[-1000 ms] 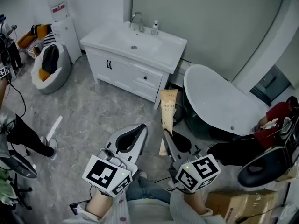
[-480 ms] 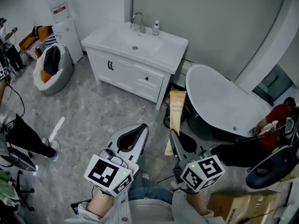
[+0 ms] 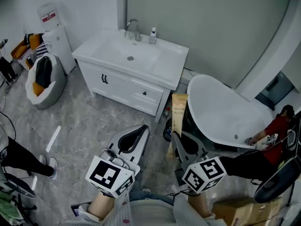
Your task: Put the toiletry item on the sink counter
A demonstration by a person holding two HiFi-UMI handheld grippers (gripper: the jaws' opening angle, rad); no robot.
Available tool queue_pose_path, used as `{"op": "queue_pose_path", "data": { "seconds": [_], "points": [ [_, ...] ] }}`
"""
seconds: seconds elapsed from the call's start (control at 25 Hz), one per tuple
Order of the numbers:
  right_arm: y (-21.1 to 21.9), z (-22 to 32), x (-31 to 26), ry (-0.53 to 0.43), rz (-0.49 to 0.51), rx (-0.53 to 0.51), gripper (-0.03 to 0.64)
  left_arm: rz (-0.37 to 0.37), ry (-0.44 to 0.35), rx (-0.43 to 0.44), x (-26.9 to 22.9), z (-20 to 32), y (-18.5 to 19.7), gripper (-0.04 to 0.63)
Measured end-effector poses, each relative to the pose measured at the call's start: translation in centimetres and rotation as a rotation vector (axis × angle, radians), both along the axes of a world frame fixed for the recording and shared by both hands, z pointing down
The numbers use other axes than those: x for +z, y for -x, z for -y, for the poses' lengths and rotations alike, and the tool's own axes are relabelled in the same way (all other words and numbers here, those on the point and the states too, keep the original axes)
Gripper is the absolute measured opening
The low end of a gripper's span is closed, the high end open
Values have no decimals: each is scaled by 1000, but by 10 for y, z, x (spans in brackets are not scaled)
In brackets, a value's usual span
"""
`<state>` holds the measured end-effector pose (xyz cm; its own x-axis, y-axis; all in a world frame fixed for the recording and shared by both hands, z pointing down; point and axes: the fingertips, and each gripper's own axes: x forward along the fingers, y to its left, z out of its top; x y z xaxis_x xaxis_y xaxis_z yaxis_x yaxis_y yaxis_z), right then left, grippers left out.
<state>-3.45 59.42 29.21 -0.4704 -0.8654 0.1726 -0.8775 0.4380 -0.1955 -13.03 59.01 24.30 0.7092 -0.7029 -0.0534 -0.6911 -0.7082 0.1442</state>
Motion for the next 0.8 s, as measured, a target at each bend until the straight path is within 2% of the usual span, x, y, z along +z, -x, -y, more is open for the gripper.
{"op": "queue_pose_path", "data": {
  "seconds": [0.4,0.6,0.8],
  "points": [
    [4,140,0,2,14,53,32,27,-1,37,1,144,9,17],
    [3,188,-1,0,22,90,32,42,-3,61,4,192,14,17],
    [7,216,4,8,26,126,32,58,-1,81,8,218,22,17]
  ]
}}
